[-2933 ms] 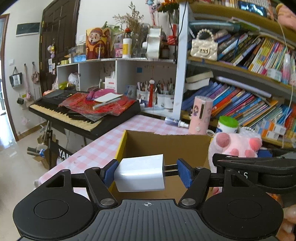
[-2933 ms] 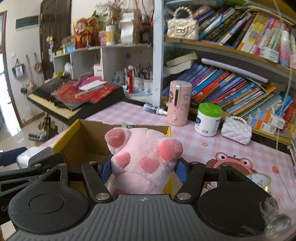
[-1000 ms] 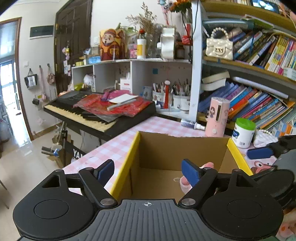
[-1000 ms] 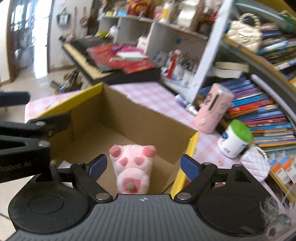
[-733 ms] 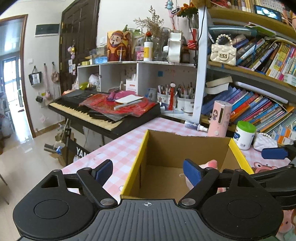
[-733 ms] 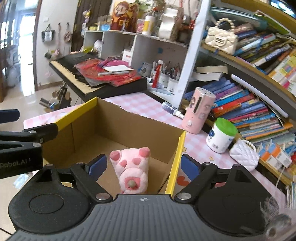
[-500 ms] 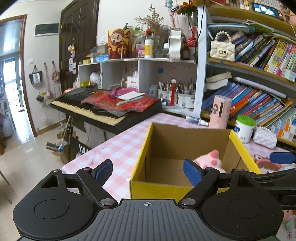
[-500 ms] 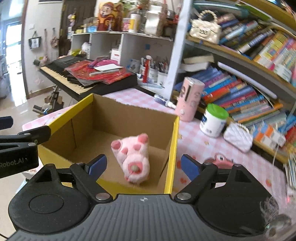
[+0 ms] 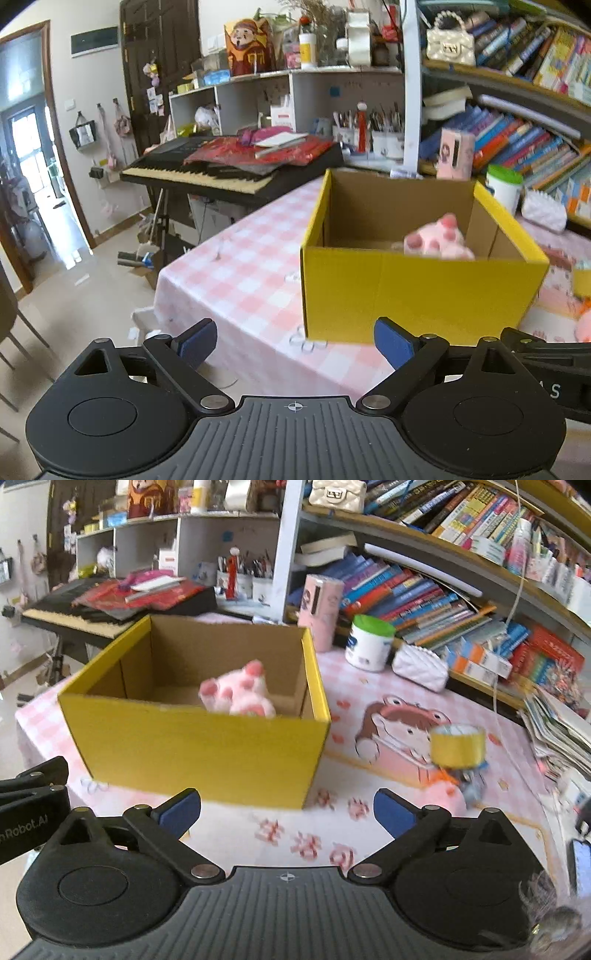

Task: Organize objects
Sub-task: 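Withdraw both tools from the box back toward the remaining toys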

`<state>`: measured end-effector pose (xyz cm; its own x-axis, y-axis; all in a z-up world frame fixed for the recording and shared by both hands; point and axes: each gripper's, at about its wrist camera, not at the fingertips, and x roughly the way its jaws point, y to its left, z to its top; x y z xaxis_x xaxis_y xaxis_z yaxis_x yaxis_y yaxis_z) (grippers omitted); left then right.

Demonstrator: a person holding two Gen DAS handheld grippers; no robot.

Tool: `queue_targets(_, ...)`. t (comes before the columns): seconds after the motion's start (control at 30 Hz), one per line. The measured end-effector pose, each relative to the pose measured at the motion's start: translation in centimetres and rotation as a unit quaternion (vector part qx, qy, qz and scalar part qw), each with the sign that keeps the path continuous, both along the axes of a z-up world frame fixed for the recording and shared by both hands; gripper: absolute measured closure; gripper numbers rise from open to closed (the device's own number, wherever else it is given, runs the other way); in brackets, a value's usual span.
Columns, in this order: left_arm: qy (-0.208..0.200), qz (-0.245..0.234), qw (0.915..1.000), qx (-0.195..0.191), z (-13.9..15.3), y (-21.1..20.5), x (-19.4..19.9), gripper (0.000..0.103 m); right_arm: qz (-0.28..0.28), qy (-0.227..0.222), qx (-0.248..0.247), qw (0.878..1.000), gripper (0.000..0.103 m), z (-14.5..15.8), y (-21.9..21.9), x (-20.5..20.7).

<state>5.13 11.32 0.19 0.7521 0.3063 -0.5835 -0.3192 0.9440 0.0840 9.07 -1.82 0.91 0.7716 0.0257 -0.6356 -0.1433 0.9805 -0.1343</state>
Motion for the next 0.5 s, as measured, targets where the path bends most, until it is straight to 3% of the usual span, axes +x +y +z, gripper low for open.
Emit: queue_targets(0.5,0.017,-0.043,0.9987,0.020,-0.5,-0.5,-4.2,0.004,-0.047,0.008,-0.012,0.999,0.000,-1.0,-0.3,-5.5)
